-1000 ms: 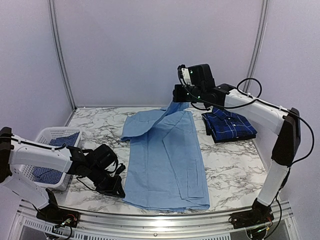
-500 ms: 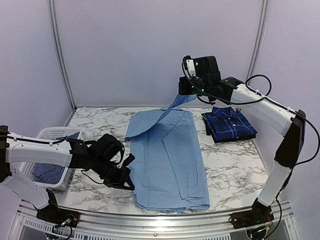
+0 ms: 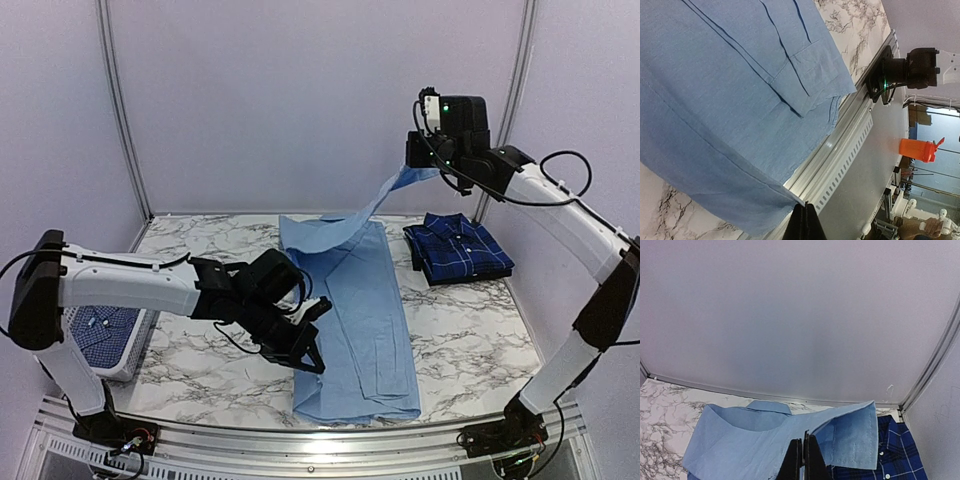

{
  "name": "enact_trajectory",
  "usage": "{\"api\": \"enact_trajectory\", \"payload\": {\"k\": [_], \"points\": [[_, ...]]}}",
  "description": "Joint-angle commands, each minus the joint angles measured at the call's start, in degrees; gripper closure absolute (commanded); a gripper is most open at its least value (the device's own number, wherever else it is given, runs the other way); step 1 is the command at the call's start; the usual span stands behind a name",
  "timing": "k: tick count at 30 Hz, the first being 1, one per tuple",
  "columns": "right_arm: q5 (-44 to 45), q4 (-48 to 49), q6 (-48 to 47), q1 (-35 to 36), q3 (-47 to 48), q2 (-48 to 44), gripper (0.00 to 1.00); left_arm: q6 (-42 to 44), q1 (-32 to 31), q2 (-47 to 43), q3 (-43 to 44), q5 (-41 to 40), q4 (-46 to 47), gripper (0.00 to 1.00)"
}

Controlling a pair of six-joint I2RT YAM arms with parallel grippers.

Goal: Fold and stack the long sleeve shirts
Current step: Fold the 1/3-folded shirt at the center of the board.

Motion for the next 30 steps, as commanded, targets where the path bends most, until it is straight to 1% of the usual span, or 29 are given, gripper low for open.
{"api": "enact_trajectory", "payload": {"k": [1, 6, 14, 24, 30], "points": [[2.6, 1.6, -1.7, -1.4, -4.4, -4.1, 1.00, 2.3, -0.9, 4.6, 2.5, 3.3, -1.8, 1.00], [3.3, 2.6, -1.5, -2.4, -8.0, -6.3, 1.00, 2.4, -0.9, 7.8, 3.2, 4.3, -1.9, 1.00], [3.5, 2.9, -1.6, -2.4, -9.6, -7.3, 1.00, 2.8, -1.0, 9.9, 4.1, 4.9, -1.8, 1.00], [3.6, 3.3, -5.1, -2.5, -4.7, -5.5, 1.00, 3.6, -1.0, 11.6, 5.2, 6.0, -1.8, 1.00], [3.9, 3.7, -5.5, -2.5, -5.1, -5.7, 1.00, 4.0, -1.0, 12.4, 5.3, 6.6, -1.9, 1.00]]}}
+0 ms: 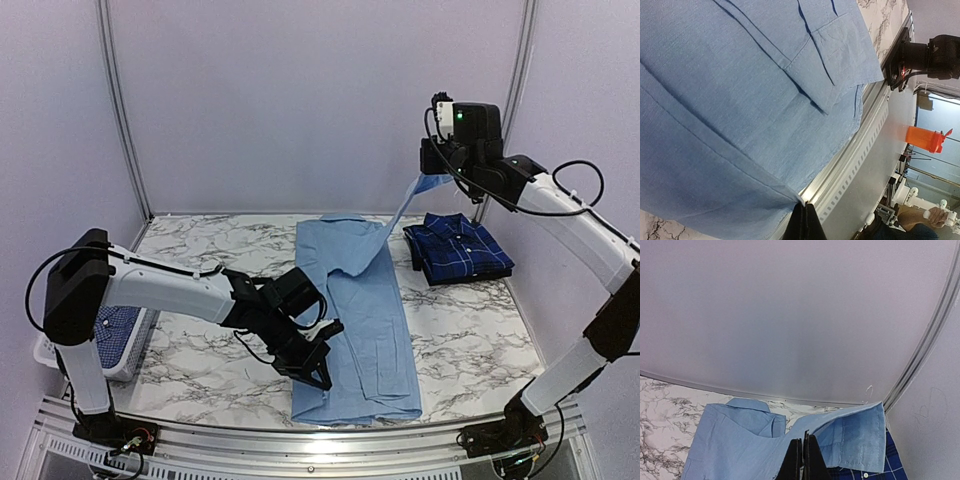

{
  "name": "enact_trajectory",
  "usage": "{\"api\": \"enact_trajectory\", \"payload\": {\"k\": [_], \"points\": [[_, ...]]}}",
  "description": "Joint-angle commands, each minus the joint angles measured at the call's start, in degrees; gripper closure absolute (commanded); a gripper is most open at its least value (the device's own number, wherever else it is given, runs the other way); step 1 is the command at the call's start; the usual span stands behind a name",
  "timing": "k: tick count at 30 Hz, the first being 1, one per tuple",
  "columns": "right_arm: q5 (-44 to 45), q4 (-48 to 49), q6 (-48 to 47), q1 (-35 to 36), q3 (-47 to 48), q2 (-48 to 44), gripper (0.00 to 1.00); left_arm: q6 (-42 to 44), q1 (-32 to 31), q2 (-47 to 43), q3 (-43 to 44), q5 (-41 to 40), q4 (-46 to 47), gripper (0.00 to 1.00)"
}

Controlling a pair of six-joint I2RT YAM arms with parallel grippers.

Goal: Fold and stack the long sleeve shirts
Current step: Fold the 1/3-folded shirt at the center of the board.

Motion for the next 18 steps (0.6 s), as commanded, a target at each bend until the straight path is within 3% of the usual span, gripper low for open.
{"api": "enact_trajectory", "payload": {"k": [1, 3, 7, 10, 13, 18], "points": [[1.1, 1.7, -1.3, -0.4, 1.3, -0.7, 1.00, 1.5, -0.4, 1.6, 1.4, 1.9, -1.3, 1.00], [1.2, 2.0, -1.3, -0.4, 0.6, -1.1, 1.00, 1.5, -0.4, 2.2, 1.3, 2.5, -1.3, 1.00], [-2.4, 3.2, -1.3, -0.5, -3.5, -2.9, 1.00, 1.8, -0.4, 1.4, 2.2, 1.6, -1.3, 0.69], [-6.4, 4.1, -1.3, -0.4, -7.9, -4.9, 1.00, 1.7, -0.2, -0.1, 4.0, 0.5, -1.3, 0.55], [-11.7, 5.5, -0.8, -0.3, -12.0, -6.9, 1.00, 1.5, 0.6, -1.5, 5.8, -0.4, -1.4, 0.51], [-24.1, 8.3, 1.8, 0.0, -17.1, -8.8, 1.00, 0.2, 5.4, -2.8, 7.8, -3.6, -1.3, 0.52]]}}
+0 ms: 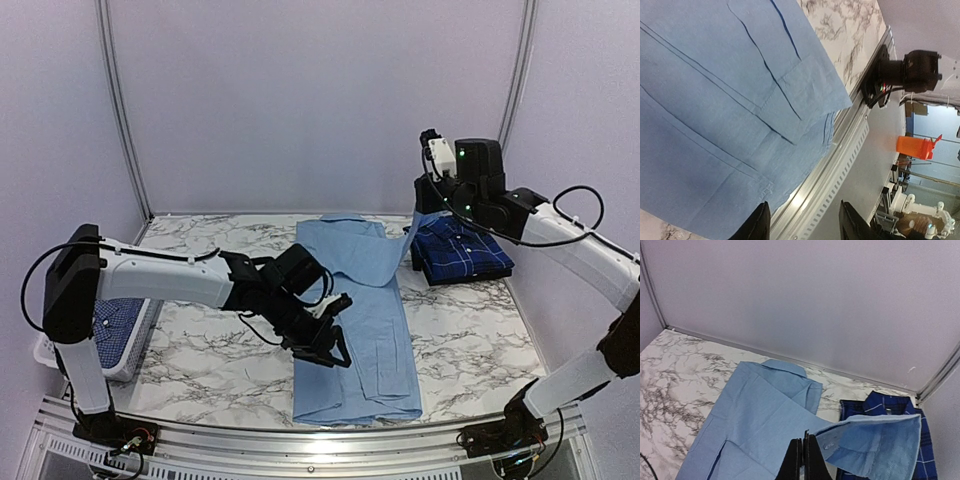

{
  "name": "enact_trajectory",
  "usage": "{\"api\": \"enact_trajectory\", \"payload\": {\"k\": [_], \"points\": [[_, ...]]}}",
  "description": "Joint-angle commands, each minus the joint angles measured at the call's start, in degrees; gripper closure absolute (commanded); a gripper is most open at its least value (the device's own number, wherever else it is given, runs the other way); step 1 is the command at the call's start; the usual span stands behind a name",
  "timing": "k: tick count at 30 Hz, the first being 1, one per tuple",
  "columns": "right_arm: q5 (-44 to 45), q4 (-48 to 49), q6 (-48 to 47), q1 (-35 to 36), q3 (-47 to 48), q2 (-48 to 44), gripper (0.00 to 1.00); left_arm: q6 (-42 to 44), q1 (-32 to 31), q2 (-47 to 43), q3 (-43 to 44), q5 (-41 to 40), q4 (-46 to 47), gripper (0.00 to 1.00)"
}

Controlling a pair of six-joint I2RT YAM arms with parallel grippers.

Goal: Fold and stack the long sleeve shirts
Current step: Fold the sleeve of the rectangle-folded shirt.

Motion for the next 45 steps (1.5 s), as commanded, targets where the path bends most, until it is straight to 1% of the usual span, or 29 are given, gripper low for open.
{"api": "enact_trajectory", "payload": {"k": [1, 4, 6, 8, 10, 14, 16, 18, 19, 21, 26, 34, 38, 45], "points": [[-15.1, 5.0, 2.8, 0.2, -2.6, -2.2, 1.00, -1.1, 5.5, -2.9, 2.2, -4.4, -0.8, 0.52], [-22.1, 6.3, 3.8, 2.2, -4.7, -1.3, 1.00, -3.5, 10.7, -2.3, 2.3, -7.3, -0.5, 0.58], [-25.7, 6.9, 4.0, 4.8, -5.9, 0.0, 1.00, -4.7, 14.0, -1.5, 2.2, -8.7, 0.4, 0.60], [-27.4, 7.0, 4.0, 8.8, -6.9, 1.8, 1.00, -5.5, 17.7, 0.6, 2.8, -8.3, 2.4, 0.61], [-29.1, 7.1, 4.3, 11.4, -8.1, 4.0, 1.00, -5.6, 20.4, 3.4, 5.1, -7.9, 3.2, 0.65], [-35.6, 8.9, 6.8, 14.4, -11.8, 7.2, 1.00, -6.3, 23.7, 8.4, 10.4, -6.2, 4.4, 0.72], [-37.3, 9.3, 7.4, 16.1, -13.7, 8.7, 1.00, -6.2, 24.4, 10.2, 12.4, -5.1, 4.6, 0.72], [-38.6, 9.2, 8.0, 17.2, -15.6, 10.2, 1.00, -5.8, 24.7, 10.9, 13.2, -3.8, 4.8, 0.71], [-38.6, 8.7, 8.2, 17.6, -16.3, 11.0, 1.00, -5.6, 24.7, 11.0, 13.0, -3.5, 4.8, 0.68], [-36.9, 8.0, 8.8, 18.0, -17.8, 11.9, 1.00, -5.0, 24.8, 10.6, 11.9, -3.2, 4.9, 0.66], [-35.7, 6.3, 10.1, 18.2, -20.3, 12.8, 1.00, -4.2, 24.5, 8.4, 6.4, -2.0, 5.7, 0.63], [-38.1, 4.3, 11.5, 18.5, -23.0, 12.1, 1.00, -0.9, 23.3, 1.3, -2.9, 0.4, 5.9, 0.48], [-39.1, 4.1, 12.6, 19.2, -24.4, 12.0, 1.00, 0.7, 20.8, 0.2, -6.0, 1.9, 5.8, 0.47], [-40.1, 5.3, 15.7, 22.1, -27.6, 10.5, 1.00, 2.7, 17.7, -0.3, -7.5, 3.3, 4.3, 0.48]]}}
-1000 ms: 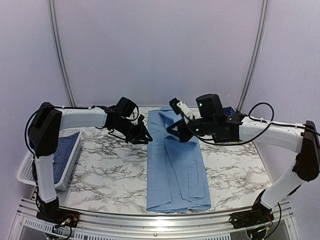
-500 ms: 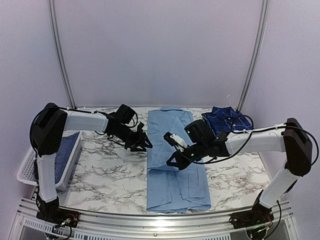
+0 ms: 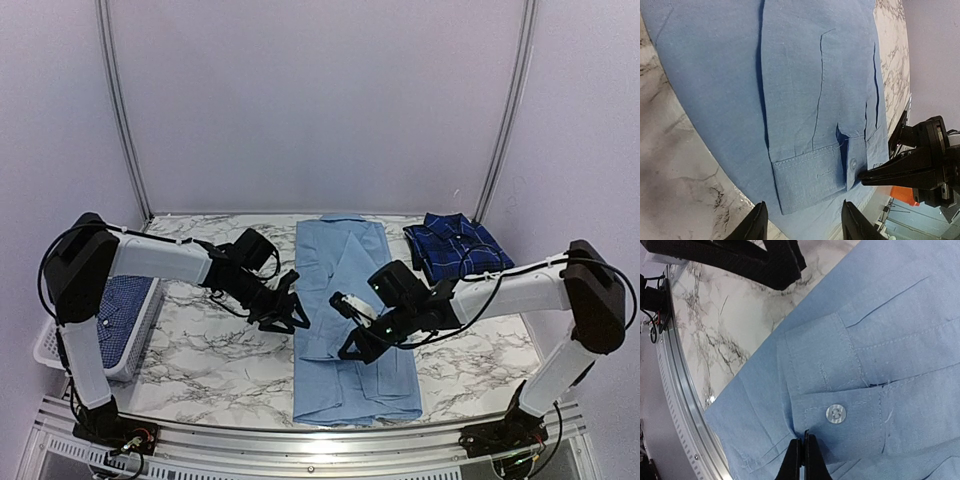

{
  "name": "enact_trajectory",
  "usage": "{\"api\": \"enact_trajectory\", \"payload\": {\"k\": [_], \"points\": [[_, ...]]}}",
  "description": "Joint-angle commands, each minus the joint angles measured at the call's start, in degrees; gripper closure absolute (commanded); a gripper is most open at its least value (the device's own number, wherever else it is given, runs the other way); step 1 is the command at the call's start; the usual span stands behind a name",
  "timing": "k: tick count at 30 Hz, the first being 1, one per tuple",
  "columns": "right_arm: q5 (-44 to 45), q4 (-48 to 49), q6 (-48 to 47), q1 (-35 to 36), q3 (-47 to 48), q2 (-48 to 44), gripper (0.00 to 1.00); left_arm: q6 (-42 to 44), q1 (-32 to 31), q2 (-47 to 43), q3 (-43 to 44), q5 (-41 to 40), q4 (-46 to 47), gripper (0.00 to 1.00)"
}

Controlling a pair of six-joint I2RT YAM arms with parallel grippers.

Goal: Fold and stack the long sleeve shirts
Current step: Fold the sleeve of the rectangle-folded shirt.

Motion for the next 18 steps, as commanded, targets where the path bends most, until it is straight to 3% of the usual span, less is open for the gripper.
{"api": "enact_trajectory", "payload": {"k": [1, 9, 18], "points": [[-1.3, 0.6, 3.0, 2.3, -1.7, -2.4, 1.00, 2.9, -1.5, -1.8, -1.3, 1.7, -1.6, 0.48], [-2.5, 0.4, 4.7, 3.6, -4.2, -4.9, 1.00, 4.3, -2.3, -2.2, -3.6, 0.5, -3.4, 0.52], [-4.2, 0.2, 5.5, 5.0, -6.3, -7.1, 1.00, 3.4, -2.3, -0.7, 1.0, -0.7, -3.5, 0.55]]}}
